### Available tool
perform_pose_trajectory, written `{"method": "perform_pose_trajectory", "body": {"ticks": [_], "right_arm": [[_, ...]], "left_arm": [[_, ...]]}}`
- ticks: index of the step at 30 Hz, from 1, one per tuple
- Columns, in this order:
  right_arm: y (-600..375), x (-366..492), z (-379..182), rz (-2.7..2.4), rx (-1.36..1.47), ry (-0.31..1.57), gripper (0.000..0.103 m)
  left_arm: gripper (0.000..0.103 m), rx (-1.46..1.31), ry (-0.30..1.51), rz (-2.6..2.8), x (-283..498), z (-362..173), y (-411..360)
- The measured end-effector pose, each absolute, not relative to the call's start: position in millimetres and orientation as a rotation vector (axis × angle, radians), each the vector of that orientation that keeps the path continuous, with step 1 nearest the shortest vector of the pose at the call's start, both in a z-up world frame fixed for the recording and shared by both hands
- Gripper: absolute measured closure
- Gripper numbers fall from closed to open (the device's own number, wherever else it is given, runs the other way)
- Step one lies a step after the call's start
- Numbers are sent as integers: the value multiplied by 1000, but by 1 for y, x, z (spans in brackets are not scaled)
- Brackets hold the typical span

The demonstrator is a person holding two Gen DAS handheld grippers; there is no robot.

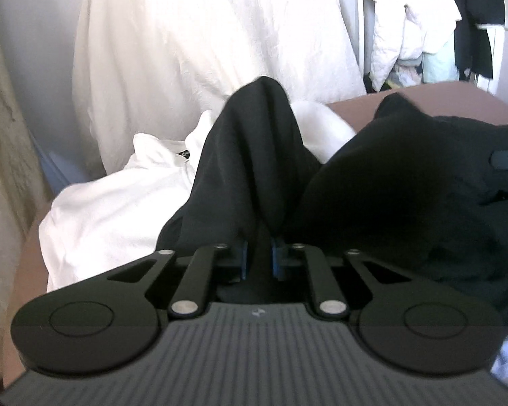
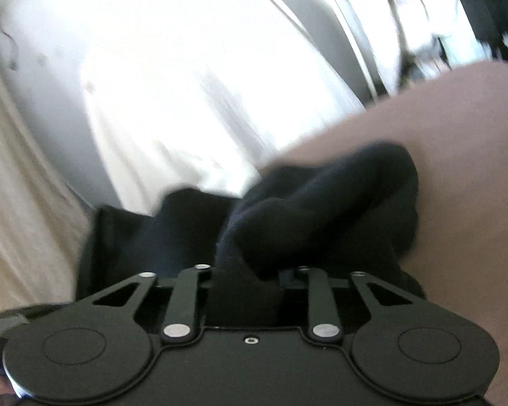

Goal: Fold clothes

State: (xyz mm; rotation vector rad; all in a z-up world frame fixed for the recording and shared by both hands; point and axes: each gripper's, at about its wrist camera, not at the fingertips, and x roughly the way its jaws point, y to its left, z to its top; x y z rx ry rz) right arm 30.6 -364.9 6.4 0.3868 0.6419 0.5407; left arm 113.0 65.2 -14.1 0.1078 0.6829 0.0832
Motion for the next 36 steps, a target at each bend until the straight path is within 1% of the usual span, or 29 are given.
{"method": "perform_pose_trajectory", "body": {"ticks": [4, 8, 11, 14, 16, 18, 19, 20, 21, 22, 23, 24, 25, 26, 27, 28, 30, 31, 32, 33, 35, 36], "right_arm": [[-399, -5, 46, 495, 438, 486, 88], [-432, -41, 86, 448, 487, 330, 90], [-458, -68, 116, 412, 521, 213, 90], [-492, -88, 125, 297, 526, 127, 90], [-515, -102, 130, 220, 527, 70, 91], [-538, -116, 136, 143, 528, 13, 90], [-550, -123, 139, 104, 529, -16, 90], [-561, -130, 142, 66, 529, -44, 90], [-570, -126, 136, 43, 529, -14, 85], [-578, -123, 130, 21, 528, 17, 74], [-587, -110, 117, 7, 544, 78, 62], [-593, -96, 92, -21, 585, 183, 35], [-599, -82, 67, -50, 626, 288, 28], [-605, -69, 41, -78, 665, 394, 28], [-610, -66, 19, -104, 716, 453, 30], [-614, -64, -4, -129, 766, 511, 34], [-611, -76, -7, -99, 748, 573, 37], [-609, -82, -8, -84, 739, 604, 37], [-607, -88, -10, -68, 729, 635, 37], [-604, -92, 1, -24, 684, 645, 36], [-604, -102, 20, 59, 617, 662, 36], [-607, -109, 29, 98, 596, 669, 36]], "left_arm": [[94, 282, 588, 186, 90, 26, 36], [94, 252, 519, 176, 86, 82, 13], [95, 311, 436, 175, 92, 121, -19], [95, 372, 316, 139, 87, 169, -67], [94, 365, 234, 83, 83, 202, -95], [94, 313, 185, -35, 89, 231, -118], [93, 253, 196, -154, 93, 242, -123], [86, 192, 207, -273, 97, 254, -129], [80, 163, 238, -374, 104, 260, -137], [60, 201, 306, -416, 117, 255, -152], [36, 279, 383, -400, 129, 246, -170], [34, 368, 446, -376, 134, 235, -186], [34, 448, 486, -367, 134, 224, -196], [35, 528, 525, -357, 134, 212, -206], [35, 597, 542, -349, 130, 203, -215], [35, 644, 520, -345, 125, 197, -220], [34, 665, 491, -355, 112, 187, -218], [31, 652, 510, -363, 105, 179, -212], [31, 619, 523, -367, 99, 170, -204], [31, 557, 527, -363, 95, 162, -195], [20, 434, 539, -352, 88, 144, -176], [20, 371, 555, -340, 86, 129, -167]]}}
